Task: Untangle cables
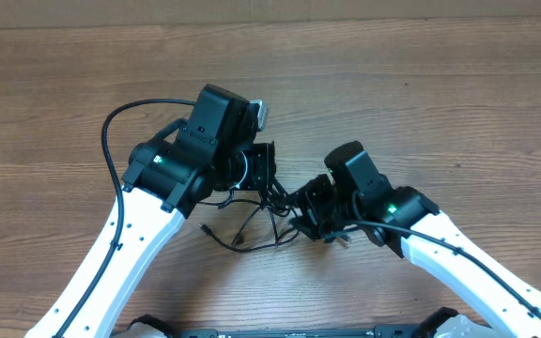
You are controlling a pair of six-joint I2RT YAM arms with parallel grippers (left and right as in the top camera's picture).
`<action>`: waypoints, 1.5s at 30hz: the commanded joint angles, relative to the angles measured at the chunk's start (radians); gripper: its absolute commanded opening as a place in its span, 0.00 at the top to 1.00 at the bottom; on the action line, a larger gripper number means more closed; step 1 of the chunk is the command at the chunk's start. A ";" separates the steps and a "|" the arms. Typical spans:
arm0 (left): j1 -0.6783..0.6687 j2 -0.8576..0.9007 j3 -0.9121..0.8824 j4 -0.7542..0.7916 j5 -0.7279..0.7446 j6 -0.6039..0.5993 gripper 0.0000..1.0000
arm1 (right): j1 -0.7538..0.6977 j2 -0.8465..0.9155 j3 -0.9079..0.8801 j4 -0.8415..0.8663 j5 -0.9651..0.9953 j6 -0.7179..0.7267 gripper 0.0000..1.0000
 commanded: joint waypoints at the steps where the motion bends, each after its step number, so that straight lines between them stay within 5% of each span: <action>1: 0.004 -0.008 0.024 0.004 0.019 0.003 0.96 | 0.005 0.021 0.002 0.034 0.030 0.072 0.61; 5: 0.004 -0.008 0.024 0.005 0.019 0.003 0.96 | 0.005 0.037 0.002 0.072 0.030 0.072 0.70; 9: 0.004 -0.008 0.024 0.005 0.019 0.003 0.96 | 0.005 0.047 0.002 0.070 0.030 0.066 0.96; 15: 0.004 -0.008 0.024 -0.002 0.006 0.005 0.96 | -0.006 0.038 0.003 0.134 0.022 -0.118 0.96; 25: 0.004 -0.004 0.022 -0.078 -0.249 -0.008 0.96 | -0.129 -0.174 0.014 0.101 -0.121 -0.436 0.96; 41: -0.021 0.166 0.004 -0.051 -0.225 -0.375 0.96 | -0.161 -0.323 0.014 0.188 -0.266 -0.586 0.96; 45: -0.019 0.202 0.004 -0.049 -0.207 -0.328 0.96 | -0.169 -0.323 0.014 0.158 -0.262 -0.672 0.96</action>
